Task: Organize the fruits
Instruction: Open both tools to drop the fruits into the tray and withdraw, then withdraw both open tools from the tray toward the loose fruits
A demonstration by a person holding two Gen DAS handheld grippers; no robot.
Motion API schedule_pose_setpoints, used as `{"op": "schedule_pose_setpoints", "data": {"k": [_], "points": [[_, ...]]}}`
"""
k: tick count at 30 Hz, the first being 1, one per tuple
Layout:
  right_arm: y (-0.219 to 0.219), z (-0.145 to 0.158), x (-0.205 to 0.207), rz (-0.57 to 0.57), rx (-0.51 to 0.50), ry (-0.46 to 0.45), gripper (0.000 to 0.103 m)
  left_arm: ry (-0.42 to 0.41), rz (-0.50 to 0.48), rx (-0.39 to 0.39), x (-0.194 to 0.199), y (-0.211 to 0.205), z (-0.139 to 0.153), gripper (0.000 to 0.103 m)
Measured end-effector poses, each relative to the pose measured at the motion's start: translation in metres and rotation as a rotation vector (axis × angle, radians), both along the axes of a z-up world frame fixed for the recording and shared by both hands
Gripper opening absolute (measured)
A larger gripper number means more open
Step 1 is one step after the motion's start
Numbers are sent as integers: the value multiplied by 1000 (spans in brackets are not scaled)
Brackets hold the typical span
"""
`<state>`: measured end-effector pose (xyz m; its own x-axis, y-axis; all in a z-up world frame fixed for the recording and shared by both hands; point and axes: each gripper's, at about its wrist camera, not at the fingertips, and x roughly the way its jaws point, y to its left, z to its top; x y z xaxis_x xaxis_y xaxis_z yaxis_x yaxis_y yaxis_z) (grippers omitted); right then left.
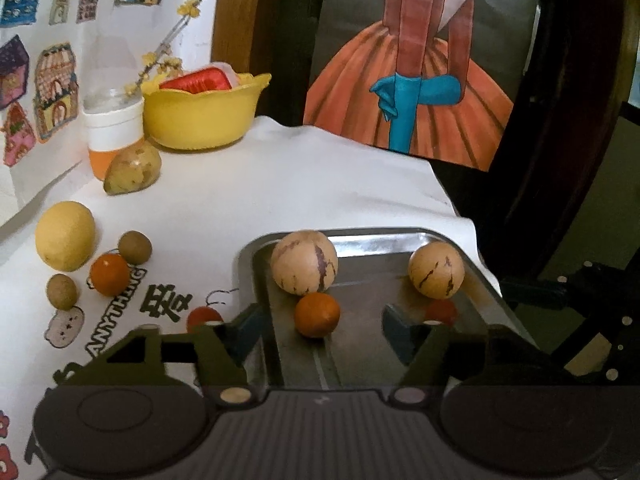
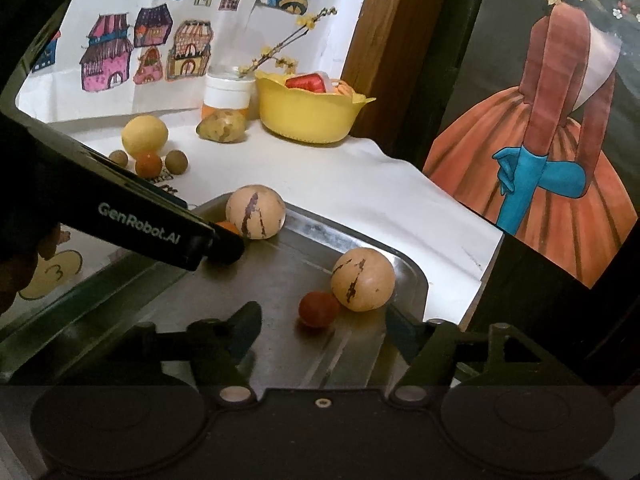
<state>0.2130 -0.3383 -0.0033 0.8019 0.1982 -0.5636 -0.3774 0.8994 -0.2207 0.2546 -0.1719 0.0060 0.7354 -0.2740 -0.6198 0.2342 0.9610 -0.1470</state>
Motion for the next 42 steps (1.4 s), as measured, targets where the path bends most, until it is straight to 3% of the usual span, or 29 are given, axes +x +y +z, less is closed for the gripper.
{"op": "schedule_pose_setpoints", "data": {"k": [5,12,24,33,42], "points": [[-4,12,-13,-23,45,-30,92,-43,19,-8,-11,6,12,92],[-2,37,-41,-27,66,-96,102,-112,63,-27,-30,22,33,100],[10,61,-96,-60,103,-134,102,-156,96,-8,-74,49,49,102],[14,66,-141,-142,161,-137,102,-110,121,-34,-105,75,42,102],[28,61,-179,-165,154,-93,102,-65,102,-17,-135,90,33,102]]}}
